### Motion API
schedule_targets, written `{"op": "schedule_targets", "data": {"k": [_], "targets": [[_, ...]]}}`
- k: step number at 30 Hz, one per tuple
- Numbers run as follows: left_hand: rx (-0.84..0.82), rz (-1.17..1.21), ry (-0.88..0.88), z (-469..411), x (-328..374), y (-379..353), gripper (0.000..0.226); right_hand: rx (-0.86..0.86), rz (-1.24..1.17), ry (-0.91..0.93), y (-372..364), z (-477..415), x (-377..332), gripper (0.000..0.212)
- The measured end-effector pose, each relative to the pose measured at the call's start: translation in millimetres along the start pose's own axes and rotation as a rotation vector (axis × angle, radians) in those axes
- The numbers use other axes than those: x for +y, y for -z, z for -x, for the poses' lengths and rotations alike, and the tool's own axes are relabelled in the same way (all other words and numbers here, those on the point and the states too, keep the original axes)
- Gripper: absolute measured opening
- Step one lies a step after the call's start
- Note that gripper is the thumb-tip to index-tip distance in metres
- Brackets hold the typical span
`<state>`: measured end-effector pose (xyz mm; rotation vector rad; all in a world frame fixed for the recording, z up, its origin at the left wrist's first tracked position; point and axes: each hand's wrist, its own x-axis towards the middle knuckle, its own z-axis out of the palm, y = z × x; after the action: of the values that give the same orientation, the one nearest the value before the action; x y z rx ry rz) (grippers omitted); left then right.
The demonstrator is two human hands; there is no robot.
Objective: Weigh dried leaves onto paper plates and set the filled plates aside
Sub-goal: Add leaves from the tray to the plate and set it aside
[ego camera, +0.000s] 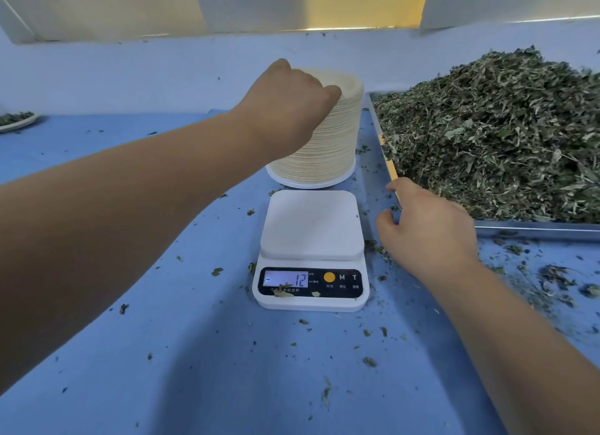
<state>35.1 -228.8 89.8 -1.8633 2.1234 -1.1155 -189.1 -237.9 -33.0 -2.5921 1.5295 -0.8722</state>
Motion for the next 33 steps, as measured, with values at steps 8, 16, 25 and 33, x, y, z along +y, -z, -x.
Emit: {"op": "schedule_targets", "data": {"k": [8,16,25,33], "targets": [[-0.025,0.174,0.037,-3.8,-8.7,4.5,0.051,0.012,0.006,-0.004,-1.4,-0.4,0.9,0.044],[-0.043,0.195,0.051,-0.7,-11.8,13.1,0.022,0.024,0.021,-0.006,-3.7,-0.2,3.2,0.044],[-0.022,0.239,0.062,-4.9,-16.5,11.5,0.03,0.027,0.034,0.005,-4.1,0.3,2.7,0.044],[0.045,0.335,0.056,-3.1,-15.7,9.1,0.028,0.03,0.042,0.02,-4.9,-0.3,2.4,0.037]]}}
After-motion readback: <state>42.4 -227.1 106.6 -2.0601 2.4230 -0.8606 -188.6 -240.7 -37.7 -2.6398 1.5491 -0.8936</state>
